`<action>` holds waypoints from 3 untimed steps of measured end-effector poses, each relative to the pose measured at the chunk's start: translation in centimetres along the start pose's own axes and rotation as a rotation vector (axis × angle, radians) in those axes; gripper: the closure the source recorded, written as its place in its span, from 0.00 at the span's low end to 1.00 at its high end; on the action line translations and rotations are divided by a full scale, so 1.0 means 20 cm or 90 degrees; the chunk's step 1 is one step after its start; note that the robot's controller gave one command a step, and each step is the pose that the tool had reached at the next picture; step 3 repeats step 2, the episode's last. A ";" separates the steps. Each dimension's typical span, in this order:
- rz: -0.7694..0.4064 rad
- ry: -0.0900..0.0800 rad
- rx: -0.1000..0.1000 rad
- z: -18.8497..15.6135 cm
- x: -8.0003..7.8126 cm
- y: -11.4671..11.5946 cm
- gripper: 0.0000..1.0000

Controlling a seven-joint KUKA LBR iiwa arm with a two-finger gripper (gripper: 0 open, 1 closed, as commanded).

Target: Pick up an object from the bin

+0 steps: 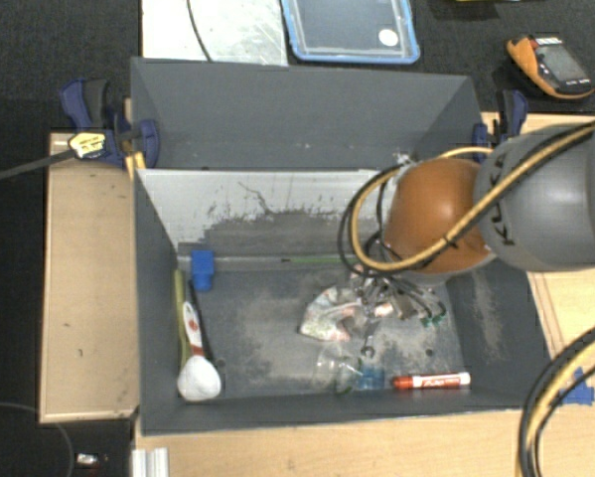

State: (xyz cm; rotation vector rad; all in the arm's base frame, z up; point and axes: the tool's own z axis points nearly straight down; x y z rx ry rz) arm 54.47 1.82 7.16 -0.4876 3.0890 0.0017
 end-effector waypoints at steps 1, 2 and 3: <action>0.000 0.000 0.000 0.00 0.00 0.00 1.00; 0.001 0.006 -0.002 -0.07 0.01 0.01 1.00; 0.001 0.006 -0.002 -0.07 0.01 0.01 1.00</action>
Offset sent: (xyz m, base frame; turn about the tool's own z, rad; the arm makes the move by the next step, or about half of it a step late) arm -0.0001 0.0000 0.0868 0.0004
